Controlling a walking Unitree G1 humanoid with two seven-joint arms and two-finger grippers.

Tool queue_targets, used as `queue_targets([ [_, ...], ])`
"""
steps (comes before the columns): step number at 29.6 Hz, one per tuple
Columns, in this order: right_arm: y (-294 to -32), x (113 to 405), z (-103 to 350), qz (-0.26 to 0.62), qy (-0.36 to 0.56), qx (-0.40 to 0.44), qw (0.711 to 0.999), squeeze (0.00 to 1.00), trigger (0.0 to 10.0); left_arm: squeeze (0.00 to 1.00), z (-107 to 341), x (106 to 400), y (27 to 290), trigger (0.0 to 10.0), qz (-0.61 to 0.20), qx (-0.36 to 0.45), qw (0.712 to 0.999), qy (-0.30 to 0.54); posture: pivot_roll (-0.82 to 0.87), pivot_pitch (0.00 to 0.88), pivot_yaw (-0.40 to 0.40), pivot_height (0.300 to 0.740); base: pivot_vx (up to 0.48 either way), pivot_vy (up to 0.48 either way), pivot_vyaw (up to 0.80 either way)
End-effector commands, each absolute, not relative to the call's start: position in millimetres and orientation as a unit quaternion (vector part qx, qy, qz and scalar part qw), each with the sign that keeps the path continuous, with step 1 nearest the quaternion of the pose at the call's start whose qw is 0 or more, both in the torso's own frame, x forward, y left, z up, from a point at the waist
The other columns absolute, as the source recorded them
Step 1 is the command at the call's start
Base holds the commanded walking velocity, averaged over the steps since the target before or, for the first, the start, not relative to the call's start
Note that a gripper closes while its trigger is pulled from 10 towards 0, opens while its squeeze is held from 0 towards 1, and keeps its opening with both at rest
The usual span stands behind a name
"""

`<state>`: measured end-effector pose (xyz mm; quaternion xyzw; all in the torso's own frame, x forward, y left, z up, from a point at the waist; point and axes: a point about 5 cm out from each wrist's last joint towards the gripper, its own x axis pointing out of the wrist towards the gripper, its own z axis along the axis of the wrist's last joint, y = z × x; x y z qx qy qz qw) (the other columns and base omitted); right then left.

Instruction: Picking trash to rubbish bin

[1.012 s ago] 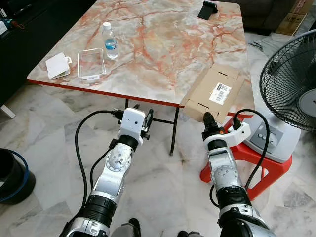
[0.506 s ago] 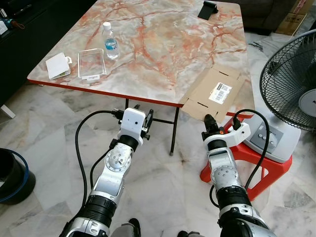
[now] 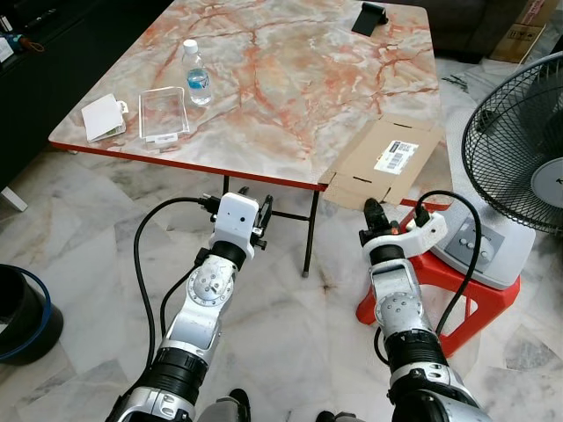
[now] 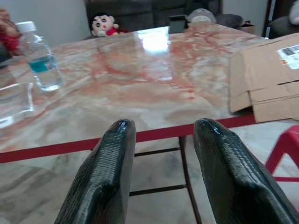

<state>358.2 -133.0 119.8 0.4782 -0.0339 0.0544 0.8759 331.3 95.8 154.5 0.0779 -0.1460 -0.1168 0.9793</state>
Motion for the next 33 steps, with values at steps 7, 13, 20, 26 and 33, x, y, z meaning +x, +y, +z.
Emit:
queue_targets([
  [7,-108.6,360.1,146.8,0.126,-0.074,0.402,0.904,0.00,10.0,0.00,159.5,333.5,104.6,10.0,-0.082,0.079,0.980,-0.164,0.12,0.139,0.000,0.740,0.000,0.000,0.00],
  [13,-96.6,359.3,155.1,0.163,-0.084,0.349,0.919,0.00,10.0,0.00,159.8,333.8,105.7,10.0,-0.079,0.071,0.980,-0.168,0.11,0.127,0.000,0.740,0.000,0.000,0.00],
  [20,-95.2,359.3,155.2,0.162,-0.083,0.346,0.920,0.00,10.0,0.00,161.5,334.3,104.2,10.0,-0.079,0.069,0.980,-0.171,0.11,0.122,-0.001,0.740,0.000,0.000,0.00],
  [26,-96.4,358.5,154.6,0.159,-0.085,0.340,0.923,0.00,10.0,0.00,160.6,334.2,104.0,10.0,-0.080,0.067,0.980,-0.170,0.11,0.120,0.002,0.740,0.000,0.000,0.00],
  [33,-96.9,357.7,149.9,0.152,-0.078,0.338,0.925,0.00,10.0,0.00,161.6,333.7,104.3,10.0,-0.078,0.057,0.980,-0.173,0.11,0.139,0.001,0.740,0.000,0.000,0.00],
])
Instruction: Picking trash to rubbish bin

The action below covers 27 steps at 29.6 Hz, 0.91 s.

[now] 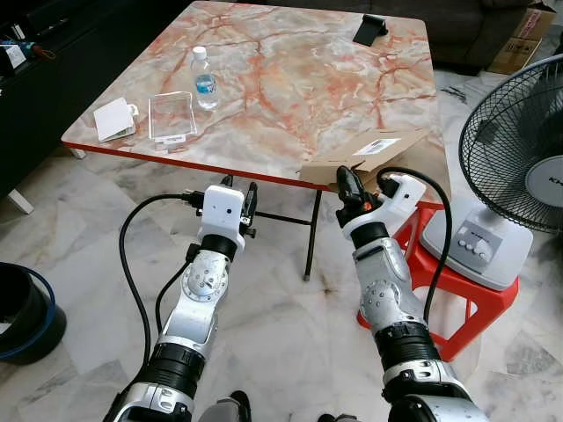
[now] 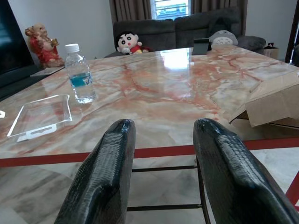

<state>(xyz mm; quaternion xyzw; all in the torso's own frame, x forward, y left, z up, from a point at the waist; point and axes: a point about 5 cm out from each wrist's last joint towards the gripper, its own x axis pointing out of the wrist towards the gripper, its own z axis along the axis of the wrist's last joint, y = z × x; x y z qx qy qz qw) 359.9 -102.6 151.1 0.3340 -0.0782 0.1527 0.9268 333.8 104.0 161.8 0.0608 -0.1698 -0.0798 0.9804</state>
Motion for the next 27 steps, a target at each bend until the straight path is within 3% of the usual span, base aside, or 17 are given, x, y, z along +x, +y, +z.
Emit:
queue_targets([
  [1,-97.1,357.6,149.8,0.151,-0.078,0.338,0.926,0.00,10.0,0.00,161.6,333.6,104.5,10.0,-0.078,0.057,0.980,-0.173,0.11,0.141,0.001,0.740,0.000,0.000,0.00],
  [27,-103.1,358.2,144.0,0.138,-0.067,0.328,0.932,0.00,10.0,0.00,161.8,331.6,100.4,10.0,-0.090,0.048,0.979,-0.178,0.11,0.162,-0.007,0.740,-0.019,0.000,0.00],
])
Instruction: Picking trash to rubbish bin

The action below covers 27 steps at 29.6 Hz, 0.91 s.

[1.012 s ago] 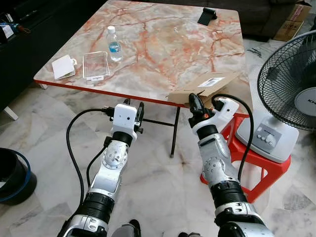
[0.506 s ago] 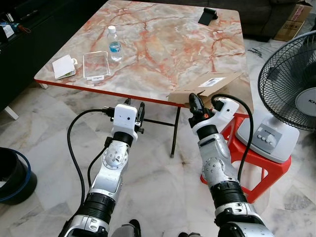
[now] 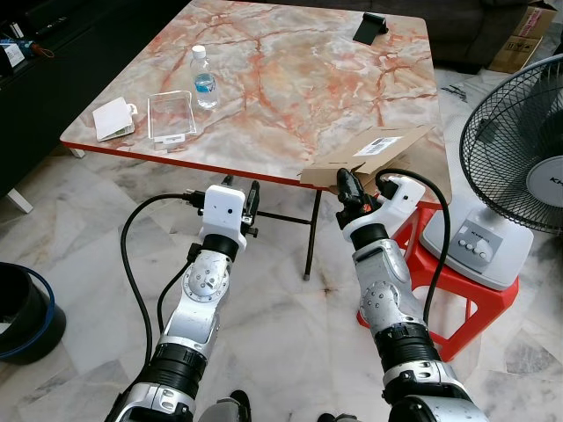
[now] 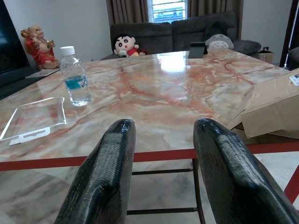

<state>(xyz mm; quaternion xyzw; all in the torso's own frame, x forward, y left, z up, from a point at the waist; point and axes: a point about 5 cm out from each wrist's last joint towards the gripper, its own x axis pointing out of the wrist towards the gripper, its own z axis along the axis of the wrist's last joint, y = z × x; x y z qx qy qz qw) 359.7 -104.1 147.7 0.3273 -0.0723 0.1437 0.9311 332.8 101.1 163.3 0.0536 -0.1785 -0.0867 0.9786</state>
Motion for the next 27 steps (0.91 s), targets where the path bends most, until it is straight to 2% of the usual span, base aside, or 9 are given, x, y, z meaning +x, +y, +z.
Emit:
queue_targets([
  [1,-103.2,358.2,143.9,0.138,-0.067,0.328,0.932,0.00,10.0,0.00,161.8,331.5,100.5,10.0,-0.089,0.048,0.979,-0.178,0.11,0.161,-0.007,0.740,-0.274,0.000,0.00],
  [23,-104.7,357.2,139.9,0.134,-0.061,0.324,0.934,0.00,10.0,0.00,161.3,331.5,100.6,10.0,-0.089,0.049,0.979,-0.177,0.11,0.163,-0.010,0.740,-0.290,0.000,0.00],
  [27,-106.2,356.1,135.4,0.130,-0.054,0.323,0.936,0.00,10.0,0.00,155.9,332.6,104.4,10.0,-0.078,0.053,0.982,-0.162,0.11,0.163,-0.012,0.740,0.000,0.000,0.00],
])
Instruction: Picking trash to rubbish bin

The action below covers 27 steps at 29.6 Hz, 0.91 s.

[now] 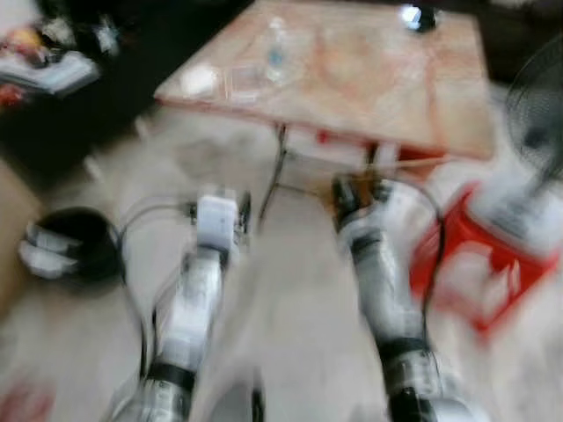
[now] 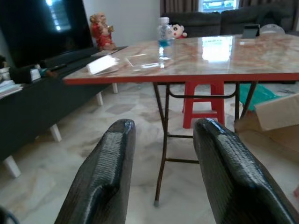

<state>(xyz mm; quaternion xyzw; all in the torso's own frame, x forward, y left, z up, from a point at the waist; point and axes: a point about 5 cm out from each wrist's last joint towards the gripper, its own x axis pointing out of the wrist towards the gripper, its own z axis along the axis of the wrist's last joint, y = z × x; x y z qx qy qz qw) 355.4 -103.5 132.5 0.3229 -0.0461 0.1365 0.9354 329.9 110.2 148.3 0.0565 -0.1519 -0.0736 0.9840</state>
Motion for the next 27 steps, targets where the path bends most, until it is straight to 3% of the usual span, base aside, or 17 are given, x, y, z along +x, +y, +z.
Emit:
queue_targets([
  [1,-106.7,355.9,134.5,0.130,-0.053,0.322,0.936,0.00,10.0,0.00,154.9,332.7,104.9,10.0,-0.078,0.053,0.983,-0.160,0.11,0.163,-0.012,0.740,0.000,0.000,0.00],
  [10,-124.6,348.9,96.2,0.087,0.011,0.304,0.949,0.00,10.0,0.00,112.0,331.4,141.2,10.0,-0.041,0.036,0.996,-0.067,0.11,0.164,-0.014,0.740,0.000,0.000,0.00],
  [15,-126.4,347.5,90.6,0.083,0.022,0.301,0.950,0.00,10.0,0.00,107.8,330.2,145.2,10.0,-0.038,0.047,0.996,-0.061,0.11,0.164,-0.014,0.740,0.000,0.000,0.00],
  [19,-147.6,318.5,31.4,0.027,0.136,0.265,0.954,0.00,10.0,0.00,49.8,308.7,180.2,10.0,-0.001,0.058,0.996,0.066,0.10,0.168,-0.016,0.740,0.000,0.000,0.00],
  [27,-168.3,278.2,-17.0,-0.017,0.247,0.215,0.945,0.00,10.0,0.00,-0.8,272.7,213.5,10.0,0.044,0.088,0.976,0.192,0.10,0.164,-0.017,0.740,0.040,0.000,0.00],
])
